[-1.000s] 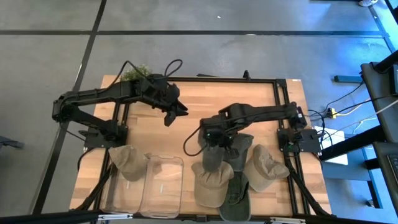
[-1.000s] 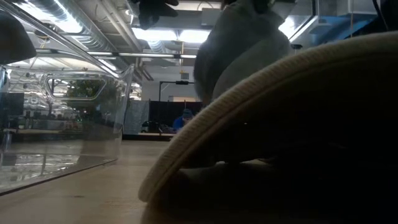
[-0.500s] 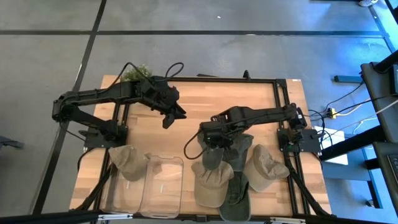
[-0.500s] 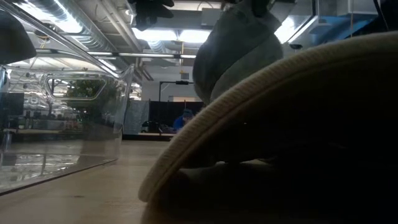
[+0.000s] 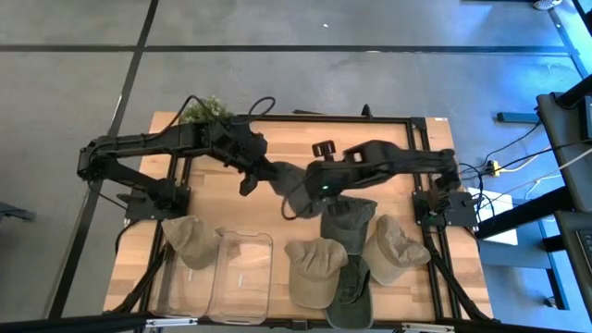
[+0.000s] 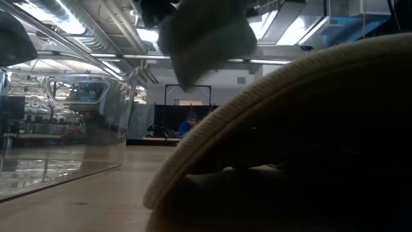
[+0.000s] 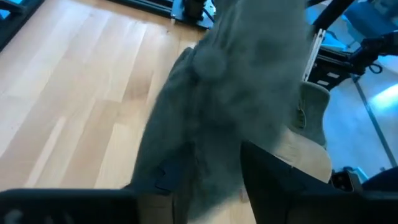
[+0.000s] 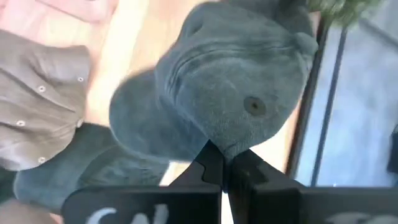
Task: Pick & Place hat
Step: Put the top black cap into the right transparent bin
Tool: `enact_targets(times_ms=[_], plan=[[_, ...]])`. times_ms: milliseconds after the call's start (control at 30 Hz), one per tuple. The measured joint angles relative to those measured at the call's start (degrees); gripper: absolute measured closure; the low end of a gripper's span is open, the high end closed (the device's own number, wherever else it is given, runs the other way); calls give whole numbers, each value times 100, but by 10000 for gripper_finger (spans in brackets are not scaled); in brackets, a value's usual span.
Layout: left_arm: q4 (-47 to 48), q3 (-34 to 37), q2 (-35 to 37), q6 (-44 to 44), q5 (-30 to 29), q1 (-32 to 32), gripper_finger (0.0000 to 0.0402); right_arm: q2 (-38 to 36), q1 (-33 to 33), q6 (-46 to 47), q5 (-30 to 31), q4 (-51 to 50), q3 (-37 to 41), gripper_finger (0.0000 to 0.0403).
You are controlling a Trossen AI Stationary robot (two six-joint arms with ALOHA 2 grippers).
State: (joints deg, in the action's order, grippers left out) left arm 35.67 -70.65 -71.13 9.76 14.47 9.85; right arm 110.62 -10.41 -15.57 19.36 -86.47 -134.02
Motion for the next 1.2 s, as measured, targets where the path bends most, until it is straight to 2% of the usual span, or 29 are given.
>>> enact_targets(times_ms=[367,533,667,800,933,1067,1200], plan=[[54,0,2,-67,-73,-338,196,-167,19,-142,1756,-338,-93,396],[279,0,53,-110,-1089,-497,180,-167,17,-497,2533,-335,-93,396],[562,0,202,-34,-1539,-394,178,-167,19,-733,2473,-334,-93,396],[431,0,366,41,-1543,-338,178,-167,17,-728,2029,-321,-80,396],[114,0,398,-3,-1542,-339,178,-167,0,-746,1894,-142,-80,396],[-151,-2,345,-283,-1532,-337,178,-167,-2,-764,1449,19,-80,396],[-286,-2,274,-436,-1212,-337,178,-167,-2,-884,1348,196,-78,396]])
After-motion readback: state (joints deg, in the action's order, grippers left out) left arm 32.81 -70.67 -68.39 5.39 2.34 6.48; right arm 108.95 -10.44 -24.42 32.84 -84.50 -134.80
